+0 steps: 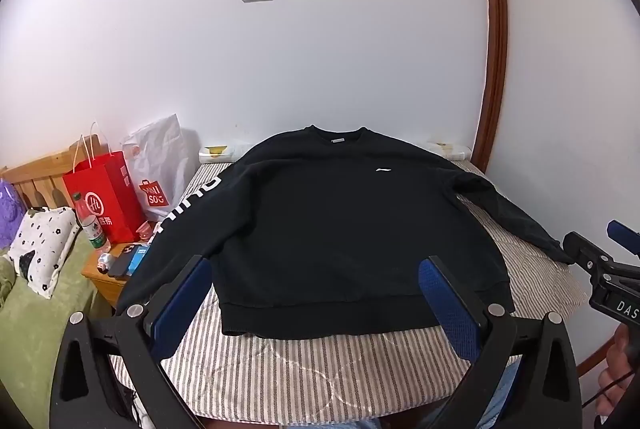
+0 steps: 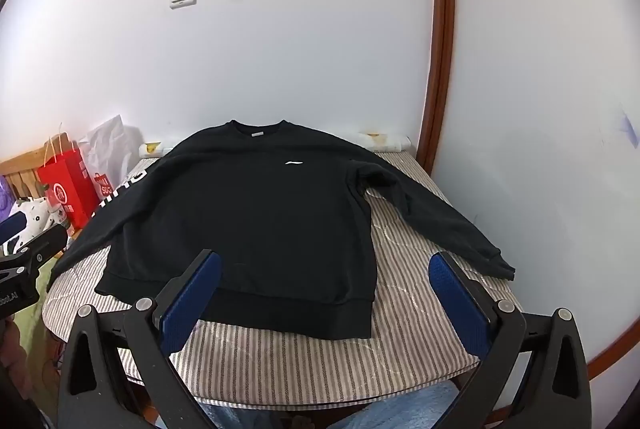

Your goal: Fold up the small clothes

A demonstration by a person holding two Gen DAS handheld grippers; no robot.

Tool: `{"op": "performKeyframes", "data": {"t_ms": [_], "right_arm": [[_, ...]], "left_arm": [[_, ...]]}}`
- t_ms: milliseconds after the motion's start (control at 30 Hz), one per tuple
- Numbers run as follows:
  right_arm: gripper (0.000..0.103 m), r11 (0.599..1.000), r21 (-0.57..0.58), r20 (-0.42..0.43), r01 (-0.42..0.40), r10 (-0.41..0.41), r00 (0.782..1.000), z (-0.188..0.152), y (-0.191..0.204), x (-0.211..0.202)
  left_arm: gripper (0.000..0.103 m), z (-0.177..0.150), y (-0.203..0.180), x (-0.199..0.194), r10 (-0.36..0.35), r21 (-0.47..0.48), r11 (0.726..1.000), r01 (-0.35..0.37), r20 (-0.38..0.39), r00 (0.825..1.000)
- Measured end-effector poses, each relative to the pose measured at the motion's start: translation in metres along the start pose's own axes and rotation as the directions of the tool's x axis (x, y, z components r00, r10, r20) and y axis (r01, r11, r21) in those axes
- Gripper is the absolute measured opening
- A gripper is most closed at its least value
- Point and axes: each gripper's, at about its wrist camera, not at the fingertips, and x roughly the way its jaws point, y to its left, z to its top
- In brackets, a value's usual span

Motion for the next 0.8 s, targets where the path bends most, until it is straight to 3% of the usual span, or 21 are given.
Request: {"op": "performKeyframes", "data": {"t_ms": [800], "right_arm": [[0.102, 1.0, 0.007, 0.014, -0.007, 0.006, 1.0, -0.0027, 0.0016, -0.005]], "left_arm": [[0.103, 0.0018, 0.0004, -0.0061, 0.0, 0.019, 1.0, 0.0, 0.013, 1.0]]}}
